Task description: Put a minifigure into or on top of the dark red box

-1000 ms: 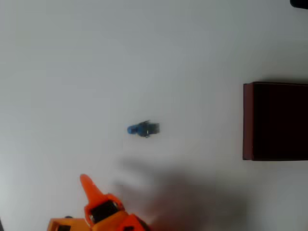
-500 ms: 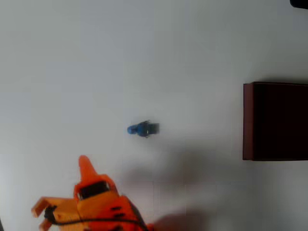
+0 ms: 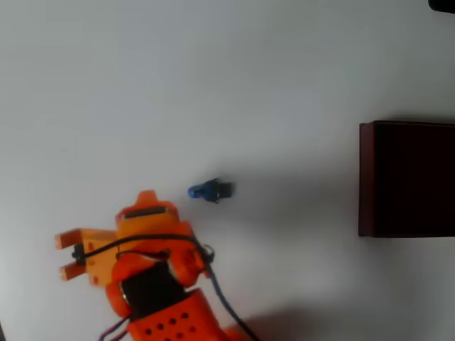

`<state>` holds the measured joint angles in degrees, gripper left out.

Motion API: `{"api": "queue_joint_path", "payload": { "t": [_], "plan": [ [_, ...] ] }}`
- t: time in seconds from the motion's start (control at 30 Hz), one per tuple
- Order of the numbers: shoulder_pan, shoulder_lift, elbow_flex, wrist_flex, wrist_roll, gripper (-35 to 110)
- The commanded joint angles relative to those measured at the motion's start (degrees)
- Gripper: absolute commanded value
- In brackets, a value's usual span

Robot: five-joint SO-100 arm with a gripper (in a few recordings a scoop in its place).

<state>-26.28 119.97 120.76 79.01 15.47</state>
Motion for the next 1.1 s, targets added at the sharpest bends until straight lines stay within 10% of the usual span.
{"api": "queue_joint_path", "payload": {
  "t": [0.0,1.07],
  "plan": [
    [2.9,-1.0,-3.2,0.4,-1.2,26],
    [18.6,-16.1,2.7,-15.2,-11.0,25]
  ]
}}
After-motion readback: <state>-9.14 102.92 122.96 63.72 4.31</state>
